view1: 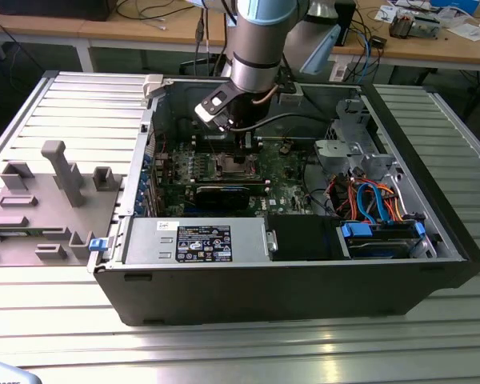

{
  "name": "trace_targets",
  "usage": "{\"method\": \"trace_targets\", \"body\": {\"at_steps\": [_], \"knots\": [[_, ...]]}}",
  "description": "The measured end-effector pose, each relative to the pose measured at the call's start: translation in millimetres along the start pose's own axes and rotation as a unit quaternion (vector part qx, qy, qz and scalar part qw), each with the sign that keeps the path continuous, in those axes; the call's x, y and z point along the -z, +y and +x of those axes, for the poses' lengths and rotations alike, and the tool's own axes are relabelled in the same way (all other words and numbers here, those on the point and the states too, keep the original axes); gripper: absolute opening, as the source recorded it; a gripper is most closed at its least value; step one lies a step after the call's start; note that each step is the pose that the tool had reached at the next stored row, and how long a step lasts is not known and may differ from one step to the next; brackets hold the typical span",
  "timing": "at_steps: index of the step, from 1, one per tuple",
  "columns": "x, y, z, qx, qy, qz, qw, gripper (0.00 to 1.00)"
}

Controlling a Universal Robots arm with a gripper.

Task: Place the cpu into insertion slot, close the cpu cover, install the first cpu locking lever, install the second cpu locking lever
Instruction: 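Close the cpu cover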

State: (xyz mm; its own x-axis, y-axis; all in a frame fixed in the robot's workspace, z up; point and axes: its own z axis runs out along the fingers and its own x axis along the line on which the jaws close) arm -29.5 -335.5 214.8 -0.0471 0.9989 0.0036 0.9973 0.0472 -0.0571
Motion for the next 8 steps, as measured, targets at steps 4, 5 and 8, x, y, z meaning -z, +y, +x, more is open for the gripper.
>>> {"method": "trace_targets", "body": {"at_steps": [4,5,8], "knots": [[-2.0,-14.7,-2.9,0.0,0.0053,-0.0004,0.99999,0.11],[-2.4,-17.5,-3.3,0.0,0.006,-0.0005,0.99998,0.11],[-3.7,-26.2,-4.4,0.001,0.0083,-0.0006,0.99997,0.11]]}}
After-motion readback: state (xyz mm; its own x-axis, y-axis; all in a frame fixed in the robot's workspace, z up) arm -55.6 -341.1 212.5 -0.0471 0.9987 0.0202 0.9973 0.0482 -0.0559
